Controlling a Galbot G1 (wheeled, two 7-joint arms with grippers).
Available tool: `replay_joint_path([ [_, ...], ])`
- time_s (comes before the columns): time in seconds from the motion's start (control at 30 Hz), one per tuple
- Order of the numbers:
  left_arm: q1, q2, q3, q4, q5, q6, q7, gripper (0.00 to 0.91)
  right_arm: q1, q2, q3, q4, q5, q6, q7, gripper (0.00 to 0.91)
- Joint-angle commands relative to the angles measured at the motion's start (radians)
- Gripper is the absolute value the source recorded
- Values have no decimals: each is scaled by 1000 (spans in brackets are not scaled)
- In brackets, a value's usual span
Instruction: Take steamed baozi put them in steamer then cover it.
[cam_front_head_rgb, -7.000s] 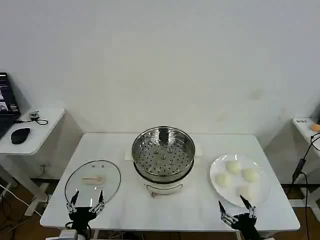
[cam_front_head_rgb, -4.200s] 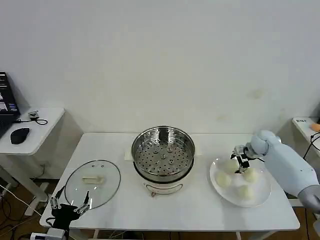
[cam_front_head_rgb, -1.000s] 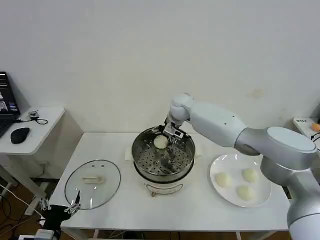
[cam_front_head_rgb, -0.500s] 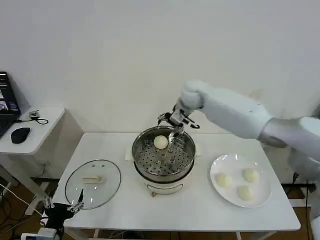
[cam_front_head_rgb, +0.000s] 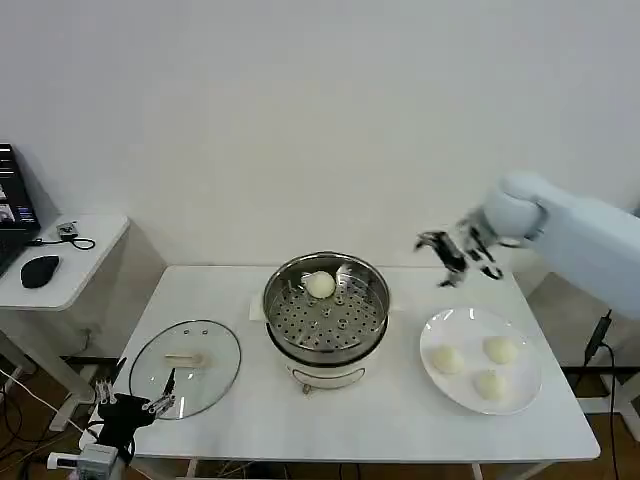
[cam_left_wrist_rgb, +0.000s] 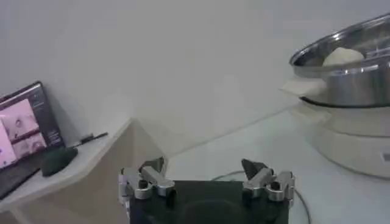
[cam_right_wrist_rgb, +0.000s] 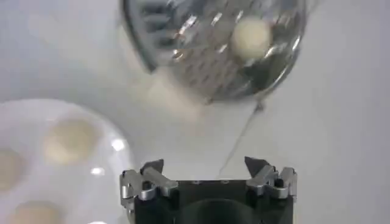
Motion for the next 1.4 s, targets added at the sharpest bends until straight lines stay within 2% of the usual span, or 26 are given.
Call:
replay_joint_path([
  [0.03, -13, 16, 7, 3, -10, 1, 1, 907, -431, -246, 268, 128, 1, -103, 16, 907],
  [0.17, -17, 20, 3, -2, -7, 4, 2, 907, -513, -192, 305, 107, -20, -126, 32, 907],
  [0.23, -16, 22, 1, -4, -7, 6, 3, 907, -518, -160, 292, 92, -22, -132, 37, 907],
  [0.67, -13, 19, -27, 4, -4, 11, 7, 907, -409, 60, 150, -110, -28, -115, 42, 907],
  [0.9, -15, 14, -36, 12, -3, 11, 9, 907, -395, 157, 140, -194, -47, -103, 50, 907],
  [1.3, -13, 9, -47, 17, 0, 10, 10, 907, -395, 231, 142, -259, -96, -101, 54, 907],
  [1.37, -13, 9, -47, 18, 0, 10, 11, 907, -397, 234, 142, -262, -98, -103, 47, 877],
  [1.4, -13, 8, -47, 19, 0, 10, 11, 907, -397, 234, 142, -260, -99, -103, 44, 826],
])
